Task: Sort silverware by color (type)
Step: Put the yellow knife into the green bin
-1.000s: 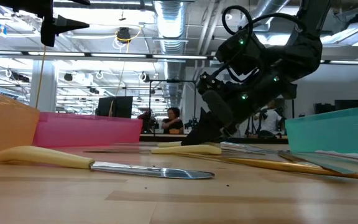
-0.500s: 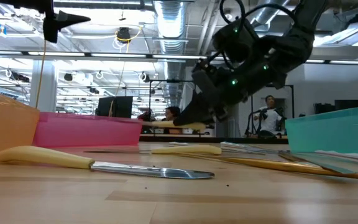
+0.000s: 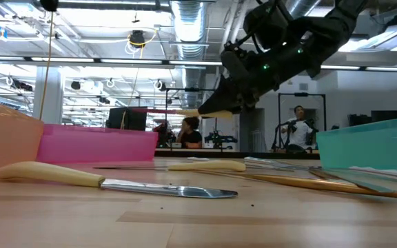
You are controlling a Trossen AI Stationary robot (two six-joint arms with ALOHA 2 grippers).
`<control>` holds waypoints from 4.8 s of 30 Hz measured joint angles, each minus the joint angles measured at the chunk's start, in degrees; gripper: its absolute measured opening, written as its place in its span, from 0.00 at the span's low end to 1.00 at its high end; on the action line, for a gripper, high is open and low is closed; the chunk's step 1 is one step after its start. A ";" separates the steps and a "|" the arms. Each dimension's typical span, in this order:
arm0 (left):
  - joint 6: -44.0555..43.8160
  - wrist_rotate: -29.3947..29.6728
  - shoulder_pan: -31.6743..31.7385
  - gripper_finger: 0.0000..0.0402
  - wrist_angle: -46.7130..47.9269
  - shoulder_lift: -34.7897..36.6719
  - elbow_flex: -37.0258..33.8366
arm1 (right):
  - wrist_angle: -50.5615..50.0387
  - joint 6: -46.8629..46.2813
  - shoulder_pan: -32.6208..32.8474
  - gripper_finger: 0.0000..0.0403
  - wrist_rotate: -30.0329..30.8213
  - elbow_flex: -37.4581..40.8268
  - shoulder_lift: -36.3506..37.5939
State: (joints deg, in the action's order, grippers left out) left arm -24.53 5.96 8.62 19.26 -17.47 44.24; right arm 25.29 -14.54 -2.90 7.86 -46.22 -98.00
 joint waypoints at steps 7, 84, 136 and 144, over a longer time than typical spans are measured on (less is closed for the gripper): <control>-0.16 -3.37 0.00 0.61 10.29 5.13 2.53 | 0.26 -1.53 -0.62 0.21 -0.06 0.00 0.00; 2.19 9.11 0.00 0.61 29.42 17.26 3.86 | -7.54 -9.87 -8.67 0.22 11.72 -4.68 11.06; -13.93 27.93 -0.01 0.61 26.72 17.19 -1.41 | -96.59 -95.04 36.16 0.22 47.09 -4.58 29.12; -13.93 27.95 0.00 0.61 26.74 17.19 -1.41 | -99.93 -103.23 39.12 0.22 37.18 -4.59 23.38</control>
State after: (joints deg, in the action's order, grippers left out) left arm -38.46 33.91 8.62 46.00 -0.27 42.83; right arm -74.64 -117.77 36.22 45.04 -50.81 -74.62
